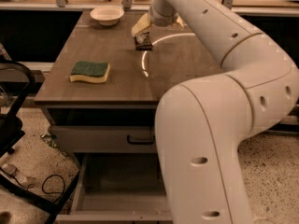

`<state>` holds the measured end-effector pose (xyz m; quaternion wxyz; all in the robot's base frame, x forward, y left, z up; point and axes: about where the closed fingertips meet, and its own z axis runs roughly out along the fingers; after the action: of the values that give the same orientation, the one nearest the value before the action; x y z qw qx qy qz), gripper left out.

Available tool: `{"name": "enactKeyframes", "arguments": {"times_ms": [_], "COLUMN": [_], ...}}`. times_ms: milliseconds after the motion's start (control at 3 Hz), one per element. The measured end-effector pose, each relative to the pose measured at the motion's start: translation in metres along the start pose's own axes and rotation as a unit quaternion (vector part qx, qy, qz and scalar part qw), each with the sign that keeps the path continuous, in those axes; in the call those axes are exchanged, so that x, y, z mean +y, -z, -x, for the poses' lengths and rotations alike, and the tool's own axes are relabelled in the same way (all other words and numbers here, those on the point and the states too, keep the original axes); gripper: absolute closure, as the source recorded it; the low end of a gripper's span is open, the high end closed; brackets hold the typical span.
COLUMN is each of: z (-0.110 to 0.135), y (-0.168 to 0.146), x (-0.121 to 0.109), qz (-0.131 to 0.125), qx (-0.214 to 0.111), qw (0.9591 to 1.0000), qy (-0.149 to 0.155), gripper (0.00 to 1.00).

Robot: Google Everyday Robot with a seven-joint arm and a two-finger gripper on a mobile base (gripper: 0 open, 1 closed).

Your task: Place rxbar chocolate into middle drawer

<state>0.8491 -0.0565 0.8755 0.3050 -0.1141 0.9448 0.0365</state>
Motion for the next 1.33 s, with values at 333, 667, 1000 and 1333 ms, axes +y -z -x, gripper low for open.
{"name": "enactKeyframes", "arguments": {"times_ms": [333,667,1000,1333], "z": [0.000,-0.001,-0.001,-0.002], "y": [-0.021,-0.031,-0.044,-0.056], "x": [0.009,0.014,0.025,0.040], "qz": [-0.016,-0.022,-0.008,0.008], "qx": [0.025,0.037,0.041,0.047], "qw": [0.9995,0.9990,0.9991,0.9988], "qy": [-0.010,-0.013,-0.004,0.010], "gripper": [0.00,0.00,0.00,0.00]}}
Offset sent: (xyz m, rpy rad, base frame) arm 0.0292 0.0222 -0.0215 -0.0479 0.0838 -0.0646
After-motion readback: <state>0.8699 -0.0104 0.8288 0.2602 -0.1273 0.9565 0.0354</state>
